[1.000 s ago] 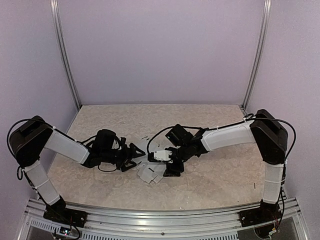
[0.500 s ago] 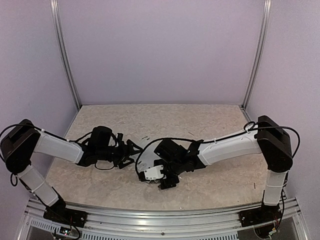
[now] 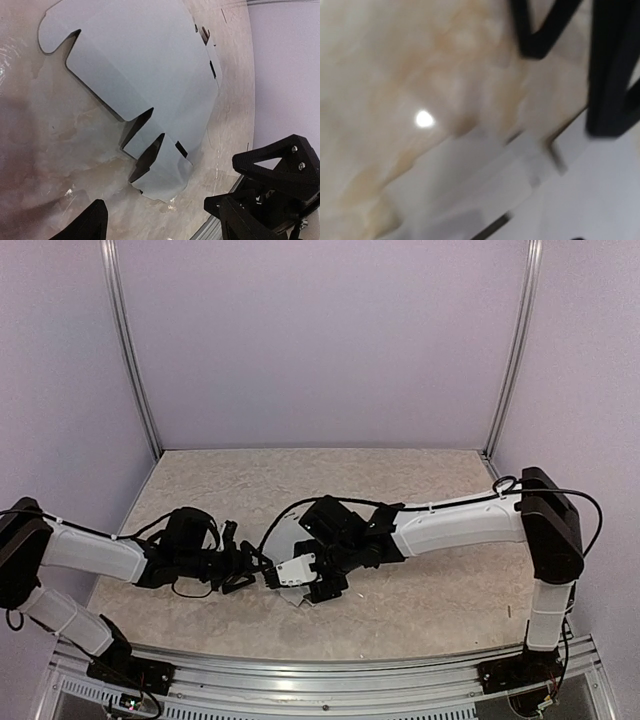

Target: Fold the paper box

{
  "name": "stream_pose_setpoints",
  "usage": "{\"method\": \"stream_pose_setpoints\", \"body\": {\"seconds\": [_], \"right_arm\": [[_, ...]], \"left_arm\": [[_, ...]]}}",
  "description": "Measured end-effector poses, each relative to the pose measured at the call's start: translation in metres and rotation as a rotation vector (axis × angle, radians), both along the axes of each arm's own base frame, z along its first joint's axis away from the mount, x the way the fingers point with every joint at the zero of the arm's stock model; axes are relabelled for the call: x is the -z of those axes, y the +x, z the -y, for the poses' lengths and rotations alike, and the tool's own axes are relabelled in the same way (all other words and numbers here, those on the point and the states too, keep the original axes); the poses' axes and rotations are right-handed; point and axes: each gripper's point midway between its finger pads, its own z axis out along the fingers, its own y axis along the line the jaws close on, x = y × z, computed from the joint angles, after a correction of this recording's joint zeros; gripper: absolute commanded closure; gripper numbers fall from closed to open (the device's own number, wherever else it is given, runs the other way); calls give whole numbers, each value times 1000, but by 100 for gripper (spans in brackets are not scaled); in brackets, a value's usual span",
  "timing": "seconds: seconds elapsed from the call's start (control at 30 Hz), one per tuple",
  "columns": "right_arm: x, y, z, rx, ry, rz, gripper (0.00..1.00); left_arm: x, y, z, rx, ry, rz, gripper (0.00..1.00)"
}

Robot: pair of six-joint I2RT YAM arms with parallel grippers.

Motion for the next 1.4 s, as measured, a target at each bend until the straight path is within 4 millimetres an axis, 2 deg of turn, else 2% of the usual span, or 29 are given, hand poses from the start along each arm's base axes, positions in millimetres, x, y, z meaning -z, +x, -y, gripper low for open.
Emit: {"method": "stream_pose_setpoints", "body": {"seconds": [0.07,0.13,0.23,0.33,0.4,0.57,0.73,0.93,1.03,1.4], "right_arm": [[6,-1,14,4,-21,-28,25],[6,9,32,41,-27,-73,31],[-5,41,54,141,20,-127,46],[-16,73,76,251,77,-165,63],[-19,88,83,312,110,-176,67],[-12,87,80,359,158,-205,70],[-5,97,67,388,179,-236,73],[33,96,69,433,121,-289,74],[46,95,71,445,99,-304,74],[50,100,70,462,91,-293,73]], "left_arm": [[-2,-4,5,52,7,37,26],[1,-8,12,108,23,70,28],[12,-9,15,160,54,96,28],[26,-11,16,205,82,100,24],[24,-7,22,232,72,131,24],[25,-1,34,281,49,173,37],[29,-1,41,315,24,176,43],[31,-4,43,326,17,167,50],[32,-7,46,345,9,157,54],[38,-3,61,351,-32,83,67]]}}
